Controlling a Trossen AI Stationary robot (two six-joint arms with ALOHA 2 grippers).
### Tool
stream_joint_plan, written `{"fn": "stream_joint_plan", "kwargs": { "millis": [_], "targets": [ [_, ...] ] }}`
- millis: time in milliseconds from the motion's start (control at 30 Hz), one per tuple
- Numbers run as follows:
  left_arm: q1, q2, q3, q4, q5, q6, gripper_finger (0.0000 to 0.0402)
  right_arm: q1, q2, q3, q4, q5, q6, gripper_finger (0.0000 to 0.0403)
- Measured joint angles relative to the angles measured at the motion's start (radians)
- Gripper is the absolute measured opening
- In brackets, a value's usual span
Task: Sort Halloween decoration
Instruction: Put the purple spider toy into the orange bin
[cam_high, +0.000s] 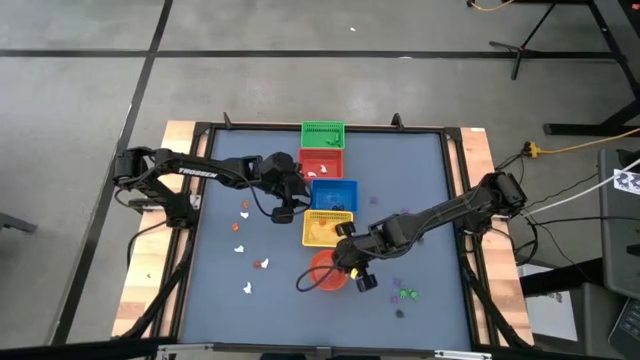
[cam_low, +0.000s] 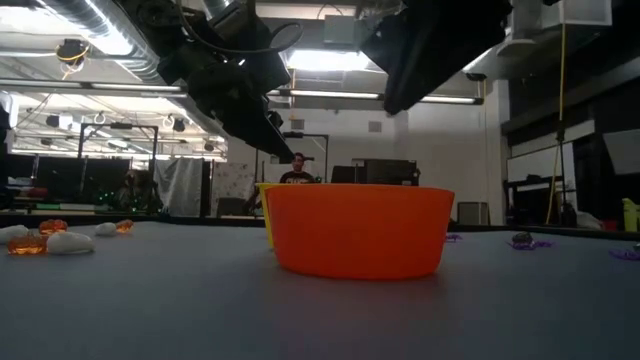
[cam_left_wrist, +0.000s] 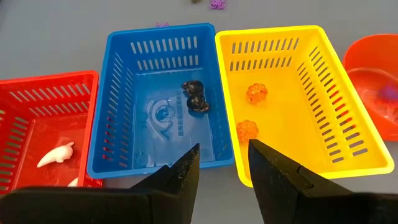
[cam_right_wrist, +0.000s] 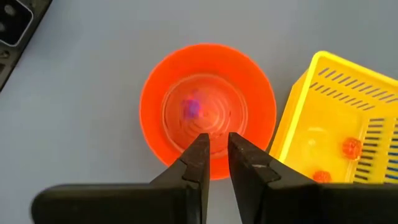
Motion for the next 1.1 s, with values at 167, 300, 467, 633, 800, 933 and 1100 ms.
{"fn": "stream_joint_plan", "kwargs": {
  "millis": [167, 300, 467, 633, 800, 933, 1100],
  "targets": [
    [0.0, 0.0, 0.0, 0.0, 0.0, 0.0, 0.0121, 0.0, 0.0, 0.0, 0.0, 0.0, 0.002, 0.0055],
    [0.0, 0.0, 0.0, 0.0, 0.0, 0.0, 0.0121, 0.0, 0.0, 0.0, 0.0, 0.0, 0.007, 0.0056],
    [0.0, 0.0, 0.0, 0.0, 0.0, 0.0, 0.0121, 0.0, 0.0, 0.0, 0.0, 0.001, 0.009, 0.0056],
    [0.0, 0.0, 0.0, 0.0, 0.0, 0.0, 0.0121, -0.001, 0.0, 0.0, -0.001, 0.015, 0.054, 0.0088],
    [0.0, 0.0, 0.0, 0.0, 0.0, 0.0, 0.0121, -0.001, 0.0, 0.0, -0.014, 0.048, 0.056, 0.0153],
    [0.0, 0.0, 0.0, 0.0, 0.0, 0.0, 0.0121, -0.001, 0.0, 0.0, -0.081, 0.045, 0.061, 0.0186],
    [0.0, 0.0, 0.0, 0.0, 0.0, 0.0, 0.0121, -0.009, -0.009, 0.0, -0.243, 0.024, 0.165, 0.0199]
  ]
}}
